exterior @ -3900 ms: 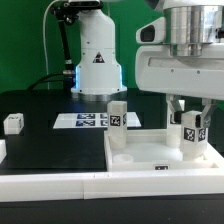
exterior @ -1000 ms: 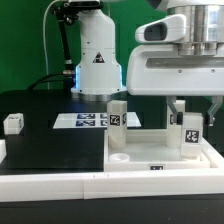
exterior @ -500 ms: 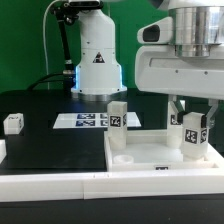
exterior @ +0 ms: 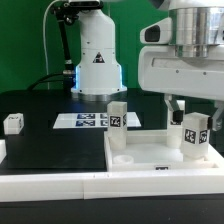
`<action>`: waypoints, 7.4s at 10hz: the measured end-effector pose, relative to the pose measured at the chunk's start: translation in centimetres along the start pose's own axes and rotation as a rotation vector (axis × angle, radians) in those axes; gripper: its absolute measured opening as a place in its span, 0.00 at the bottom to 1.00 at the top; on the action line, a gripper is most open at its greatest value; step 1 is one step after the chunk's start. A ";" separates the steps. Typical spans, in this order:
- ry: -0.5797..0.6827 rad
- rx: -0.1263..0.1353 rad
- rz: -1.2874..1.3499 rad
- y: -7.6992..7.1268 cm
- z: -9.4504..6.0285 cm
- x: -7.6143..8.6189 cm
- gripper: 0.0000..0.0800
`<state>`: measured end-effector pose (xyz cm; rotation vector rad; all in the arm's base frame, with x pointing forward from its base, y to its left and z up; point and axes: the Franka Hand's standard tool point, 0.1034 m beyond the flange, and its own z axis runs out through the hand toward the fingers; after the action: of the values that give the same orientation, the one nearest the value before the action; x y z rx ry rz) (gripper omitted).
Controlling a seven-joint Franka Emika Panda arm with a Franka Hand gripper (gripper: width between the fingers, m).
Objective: Assemble square table
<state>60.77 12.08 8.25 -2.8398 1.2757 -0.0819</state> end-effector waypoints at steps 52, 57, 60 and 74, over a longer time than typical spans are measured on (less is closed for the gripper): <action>-0.011 -0.004 -0.866 -0.2 0.1 -0.3 0.81; -0.002 -0.012 -0.969 -0.1 0.1 -0.1 0.48; -0.002 -0.012 -0.943 -0.1 0.1 -0.1 0.36; -0.006 0.001 0.237 0.2 0.4 0.4 0.37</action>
Offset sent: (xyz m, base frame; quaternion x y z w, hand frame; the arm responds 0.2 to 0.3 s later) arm 0.0028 0.0180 0.0088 0.0335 -0.0284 -0.2584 0.9650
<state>60.92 11.68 7.89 -2.6617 1.5980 -0.0681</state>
